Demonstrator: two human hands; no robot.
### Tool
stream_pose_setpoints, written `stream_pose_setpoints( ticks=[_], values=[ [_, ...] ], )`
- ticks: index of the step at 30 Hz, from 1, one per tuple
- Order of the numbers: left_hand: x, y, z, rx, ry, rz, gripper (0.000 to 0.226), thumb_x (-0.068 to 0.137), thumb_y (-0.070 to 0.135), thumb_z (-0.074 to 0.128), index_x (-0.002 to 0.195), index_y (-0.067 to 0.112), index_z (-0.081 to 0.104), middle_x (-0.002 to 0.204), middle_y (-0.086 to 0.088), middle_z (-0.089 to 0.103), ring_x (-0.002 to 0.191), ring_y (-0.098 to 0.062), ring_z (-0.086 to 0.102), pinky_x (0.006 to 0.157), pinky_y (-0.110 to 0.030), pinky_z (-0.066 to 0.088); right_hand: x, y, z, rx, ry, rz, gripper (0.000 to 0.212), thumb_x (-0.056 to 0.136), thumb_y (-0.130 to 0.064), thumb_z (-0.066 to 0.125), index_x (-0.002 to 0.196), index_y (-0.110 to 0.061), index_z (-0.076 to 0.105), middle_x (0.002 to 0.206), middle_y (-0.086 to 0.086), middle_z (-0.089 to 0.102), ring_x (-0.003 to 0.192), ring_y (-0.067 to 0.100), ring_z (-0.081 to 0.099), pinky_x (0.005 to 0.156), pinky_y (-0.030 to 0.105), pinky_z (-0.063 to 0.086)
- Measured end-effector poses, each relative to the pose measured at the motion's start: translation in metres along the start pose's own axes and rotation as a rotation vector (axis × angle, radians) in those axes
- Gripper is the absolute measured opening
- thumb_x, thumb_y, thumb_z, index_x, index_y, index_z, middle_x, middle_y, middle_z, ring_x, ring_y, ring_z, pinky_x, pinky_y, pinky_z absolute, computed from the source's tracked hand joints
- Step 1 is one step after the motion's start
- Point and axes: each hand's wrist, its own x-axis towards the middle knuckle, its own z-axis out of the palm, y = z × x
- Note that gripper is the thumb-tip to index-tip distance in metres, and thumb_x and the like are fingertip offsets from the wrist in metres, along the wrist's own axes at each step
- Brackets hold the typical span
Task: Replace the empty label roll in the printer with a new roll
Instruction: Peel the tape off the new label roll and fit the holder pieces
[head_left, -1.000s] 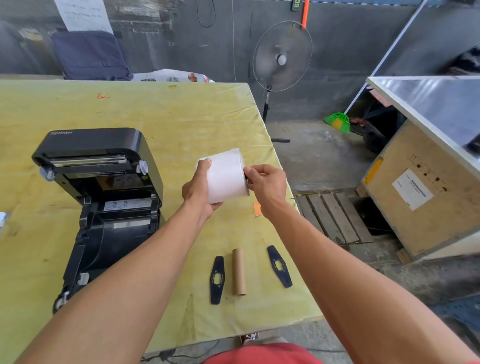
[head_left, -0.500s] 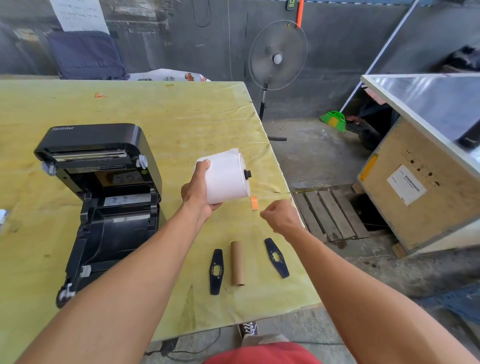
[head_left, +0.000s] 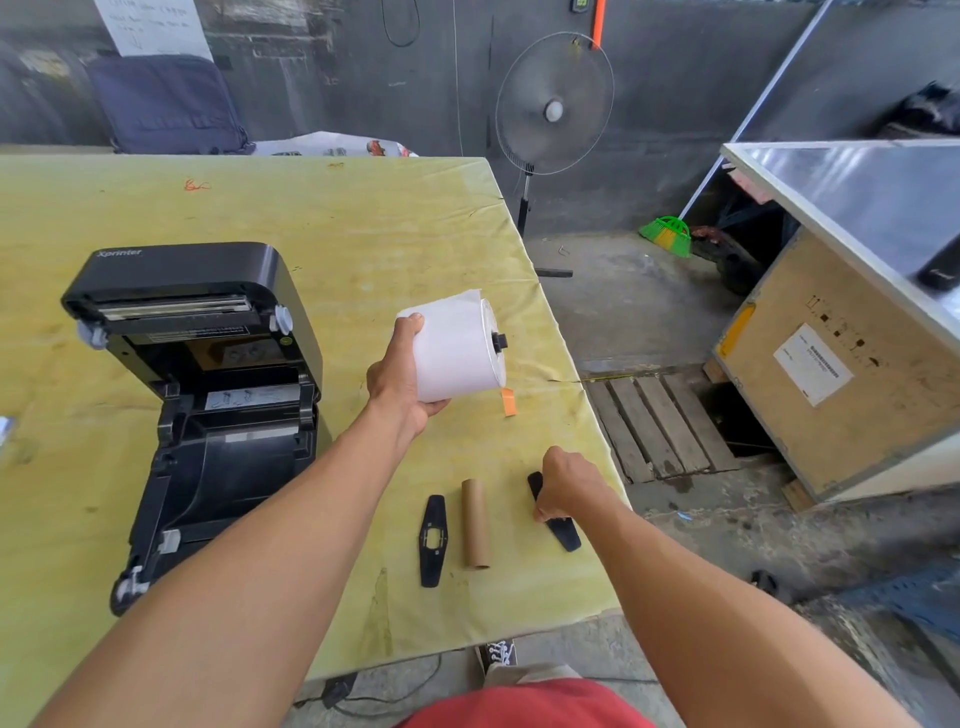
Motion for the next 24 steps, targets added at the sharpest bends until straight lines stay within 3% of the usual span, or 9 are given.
stream_pose_setpoints(
  ticks=[2,4,6,10,12,14,16,20,24],
  values=[
    [0.002,0.0,-0.001,0.003,0.001,-0.003,0.045,0.066,0.048,0.073,0.098,0.021,0.056,0.098,-0.005,0.066,0.082,-0.027,0.067,0.07,-0.042,0.056,0.004,0.001,-0.005,0.086,-0.044,0.029,0.037,0.078,-0.011,0.081,0.099,-0.009,0.05,0.093,0.011,0.062,0.079,0.026,0.066,0.066,0.034,0.058],
    [0.004,0.0,-0.003,0.003,0.011,-0.003,0.045,0.066,0.047,0.073,0.097,0.021,0.056,0.098,-0.005,0.067,0.083,-0.027,0.067,0.069,-0.042,0.056,0.009,0.001,-0.014,0.21,-0.051,0.056,0.029,0.081,-0.011,0.079,0.096,-0.006,0.055,0.08,0.01,0.061,0.059,0.021,0.063,0.049,0.03,0.055],
    [0.007,0.001,-0.004,0.005,0.027,-0.003,0.043,0.066,0.047,0.073,0.095,0.02,0.056,0.096,-0.006,0.067,0.081,-0.027,0.067,0.067,-0.041,0.055,0.016,-0.001,-0.03,0.365,-0.002,0.055,0.023,0.085,-0.015,0.076,0.098,-0.002,0.062,0.08,0.012,0.064,0.057,0.021,0.063,0.043,0.027,0.05],
    [0.012,0.002,-0.005,0.011,0.041,-0.005,0.043,0.065,0.048,0.073,0.094,0.02,0.056,0.095,-0.005,0.067,0.079,-0.026,0.067,0.063,-0.038,0.055,0.026,-0.015,-0.075,0.775,0.213,-0.003,0.01,0.089,-0.011,0.071,0.08,-0.01,0.066,0.093,0.018,0.072,0.082,0.03,0.074,0.072,0.044,0.064],
    [0.015,0.003,-0.005,0.009,0.048,-0.012,0.044,0.065,0.047,0.073,0.095,0.02,0.056,0.096,-0.005,0.067,0.079,-0.026,0.067,0.062,-0.038,0.055,0.028,-0.029,-0.096,0.914,0.3,-0.061,0.014,0.089,-0.01,0.07,0.077,-0.015,0.066,0.09,0.015,0.073,0.084,0.031,0.074,0.072,0.044,0.064],
    [0.018,0.004,-0.003,0.011,0.058,-0.014,0.043,0.066,0.047,0.074,0.094,0.02,0.055,0.095,-0.005,0.067,0.077,-0.026,0.067,0.059,-0.036,0.055,0.028,-0.045,-0.11,0.968,0.339,-0.121,0.004,0.09,-0.012,0.069,0.092,-0.01,0.072,0.08,0.009,0.073,0.079,0.027,0.075,0.068,0.041,0.065],
    [0.019,0.004,-0.002,0.016,0.066,-0.014,0.042,0.067,0.046,0.074,0.093,0.019,0.054,0.094,-0.005,0.066,0.075,-0.025,0.066,0.056,-0.035,0.055,0.029,-0.059,-0.118,0.953,0.341,-0.161,0.016,0.092,-0.013,0.065,0.103,-0.005,0.073,0.082,0.01,0.073,0.075,0.025,0.073,0.07,0.044,0.065],
    [0.025,0.007,-0.002,0.029,0.088,0.0,0.043,0.068,0.047,0.073,0.091,0.02,0.05,0.094,-0.005,0.064,0.075,-0.025,0.066,0.052,-0.034,0.054,0.024,-0.076,-0.123,0.863,0.259,-0.237,0.027,0.082,0.0,0.045,0.094,0.012,0.066,0.083,0.019,0.067,0.072,0.027,0.056,0.082,0.063,0.056],
    [0.032,0.01,-0.007,0.018,0.098,0.0,0.042,0.068,0.047,0.072,0.09,0.02,0.051,0.095,-0.006,0.065,0.075,-0.026,0.066,0.056,-0.036,0.054,0.021,-0.079,-0.129,0.97,0.158,-0.303,0.047,0.082,0.013,0.037,0.111,0.002,0.073,0.087,0.012,0.072,0.092,0.038,0.072,0.088,0.049,0.06]
  ],
)
